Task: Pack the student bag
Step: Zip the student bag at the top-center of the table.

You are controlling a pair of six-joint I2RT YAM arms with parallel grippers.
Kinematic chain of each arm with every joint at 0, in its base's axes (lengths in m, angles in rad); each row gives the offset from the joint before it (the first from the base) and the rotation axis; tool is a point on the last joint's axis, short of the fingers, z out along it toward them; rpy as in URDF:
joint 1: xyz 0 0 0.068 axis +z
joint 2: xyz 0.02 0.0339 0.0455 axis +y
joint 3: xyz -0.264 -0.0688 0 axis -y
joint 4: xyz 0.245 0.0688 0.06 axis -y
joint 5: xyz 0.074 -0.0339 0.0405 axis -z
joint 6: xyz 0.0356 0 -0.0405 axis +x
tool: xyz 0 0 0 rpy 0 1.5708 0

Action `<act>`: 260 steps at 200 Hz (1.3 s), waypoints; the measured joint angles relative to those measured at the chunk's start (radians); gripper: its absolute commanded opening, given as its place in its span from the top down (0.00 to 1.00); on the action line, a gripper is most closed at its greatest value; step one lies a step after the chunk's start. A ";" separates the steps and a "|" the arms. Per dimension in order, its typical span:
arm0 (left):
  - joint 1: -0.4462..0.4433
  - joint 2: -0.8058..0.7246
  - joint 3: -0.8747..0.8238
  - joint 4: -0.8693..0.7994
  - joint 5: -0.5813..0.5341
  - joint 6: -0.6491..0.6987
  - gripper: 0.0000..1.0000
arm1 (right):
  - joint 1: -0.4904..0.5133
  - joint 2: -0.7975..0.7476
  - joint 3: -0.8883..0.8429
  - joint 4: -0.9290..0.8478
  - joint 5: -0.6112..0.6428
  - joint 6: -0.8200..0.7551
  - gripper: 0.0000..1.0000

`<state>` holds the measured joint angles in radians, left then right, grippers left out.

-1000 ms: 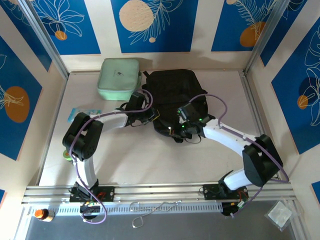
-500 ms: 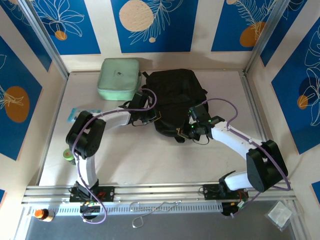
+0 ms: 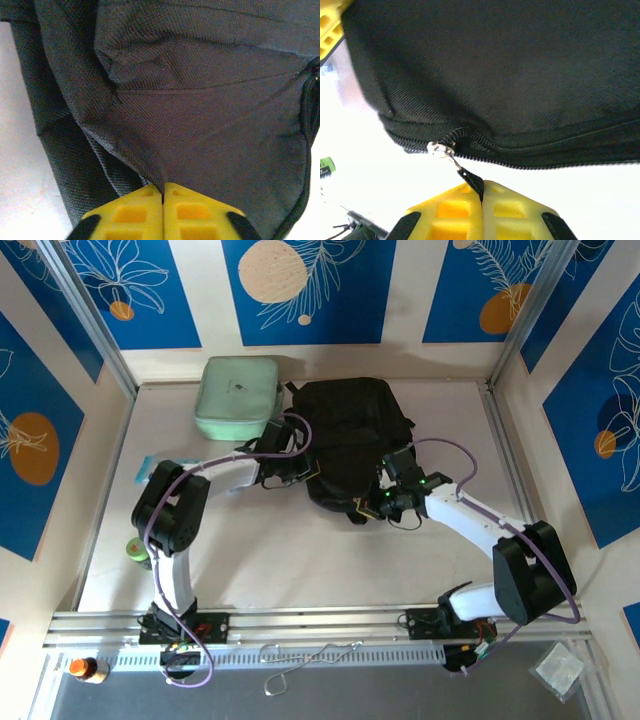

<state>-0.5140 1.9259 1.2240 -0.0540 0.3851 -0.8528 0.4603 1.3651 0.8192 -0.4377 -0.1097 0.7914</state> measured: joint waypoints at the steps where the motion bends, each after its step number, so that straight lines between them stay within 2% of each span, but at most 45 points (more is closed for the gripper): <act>1: 0.001 0.000 0.000 -0.001 0.000 0.002 0.79 | 0.003 0.000 0.002 0.000 0.000 -0.002 1.00; 24: 0.040 -0.041 -0.031 -0.019 -0.029 0.019 0.58 | 0.047 0.021 0.066 -0.004 -0.005 -0.032 1.00; 65: 0.077 -0.214 -0.150 -0.055 -0.068 0.002 0.36 | 0.121 0.149 0.248 0.013 -0.032 -0.075 1.00; 90: 0.078 -0.298 -0.231 -0.049 -0.042 -0.034 0.31 | 0.166 0.233 0.335 0.022 -0.055 -0.097 1.00; 121: 0.093 -0.310 -0.303 -0.013 0.020 -0.097 0.27 | 0.217 0.296 0.407 0.030 -0.069 -0.119 1.00; 166: 0.101 -0.288 -0.354 0.134 0.087 -0.239 0.26 | 0.247 0.318 0.424 0.035 -0.078 -0.123 1.00; 212: 0.102 -0.247 -0.383 0.264 0.097 -0.347 0.33 | 0.249 0.318 0.406 0.047 -0.078 -0.121 1.00; 224: 0.101 -0.247 -0.389 0.278 0.093 -0.359 0.38 | 0.253 0.318 0.397 0.051 -0.079 -0.119 1.00; 260: 0.097 -0.238 -0.389 0.305 0.084 -0.387 0.59 | 0.256 0.318 0.395 0.061 -0.079 -0.111 1.00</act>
<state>-0.4175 1.6875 0.8349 0.2512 0.4686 -1.2400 0.7162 1.6833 1.2140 -0.3771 -0.1883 0.6804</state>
